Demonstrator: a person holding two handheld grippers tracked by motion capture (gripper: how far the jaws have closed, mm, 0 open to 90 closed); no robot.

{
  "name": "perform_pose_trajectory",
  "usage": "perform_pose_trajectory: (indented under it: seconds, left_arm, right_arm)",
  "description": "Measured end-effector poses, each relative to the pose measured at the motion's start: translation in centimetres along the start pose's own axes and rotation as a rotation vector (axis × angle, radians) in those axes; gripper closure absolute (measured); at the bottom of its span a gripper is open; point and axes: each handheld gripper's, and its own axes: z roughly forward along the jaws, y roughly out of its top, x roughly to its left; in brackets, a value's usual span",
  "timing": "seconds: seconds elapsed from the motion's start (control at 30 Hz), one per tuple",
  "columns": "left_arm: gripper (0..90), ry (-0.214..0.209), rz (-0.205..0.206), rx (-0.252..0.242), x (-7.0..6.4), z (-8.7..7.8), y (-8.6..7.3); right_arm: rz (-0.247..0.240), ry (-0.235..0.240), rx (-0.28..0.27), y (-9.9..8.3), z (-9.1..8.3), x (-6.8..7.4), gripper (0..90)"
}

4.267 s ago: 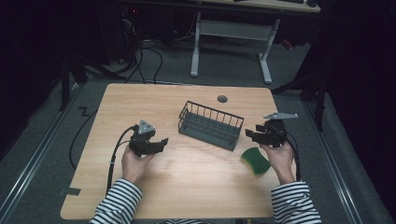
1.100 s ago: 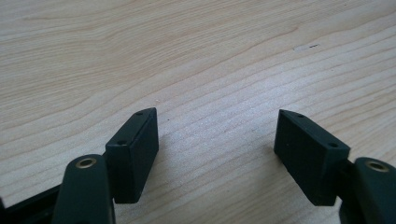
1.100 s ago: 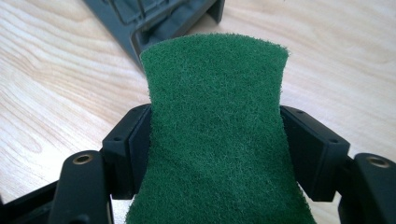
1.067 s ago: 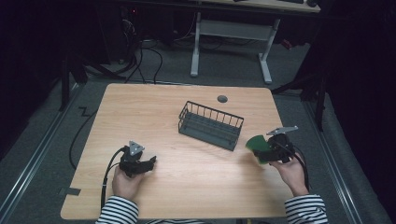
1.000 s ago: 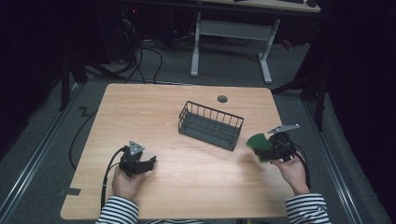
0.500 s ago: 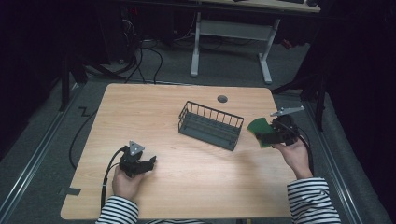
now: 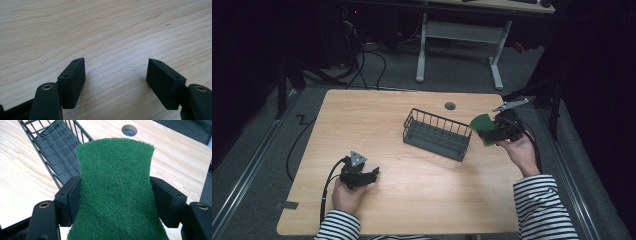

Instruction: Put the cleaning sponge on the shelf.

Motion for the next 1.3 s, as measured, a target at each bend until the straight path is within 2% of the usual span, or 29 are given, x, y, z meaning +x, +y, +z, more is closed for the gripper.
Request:
perform_pose_trajectory:
  seconds: [0.17, 0.4, 0.73, 0.9, 1.3]
  left_arm:
    - [32.3, 0.000, 0.000, 0.000, 0.0, 0.0, 0.0]
    - [32.3, 0.000, -0.001, 0.000, 0.0, 0.0, 0.0]
    - [32.3, 0.000, -0.001, 0.000, 0.0, 0.0, 0.0]
    - [32.3, 0.000, -0.001, 0.000, 0.0, 0.0, 0.0]
    - [32.3, 0.000, -0.001, 0.000, 0.0, 0.0, 0.0]
  right_arm:
    - [-0.023, 0.012, 0.011, 1.4, 0.8, 0.5, 30.2]
    - [-0.066, 0.052, 0.039, 3.2, 2.1, 1.2, 30.2]
    - [-0.125, 0.051, 0.084, 5.4, 4.3, 2.4, 30.1]
    - [-0.136, 0.062, 0.091, 5.6, 5.5, 2.9, 29.9]
    - [-0.147, 0.045, 0.096, 6.1, 7.3, 3.6, 29.7]
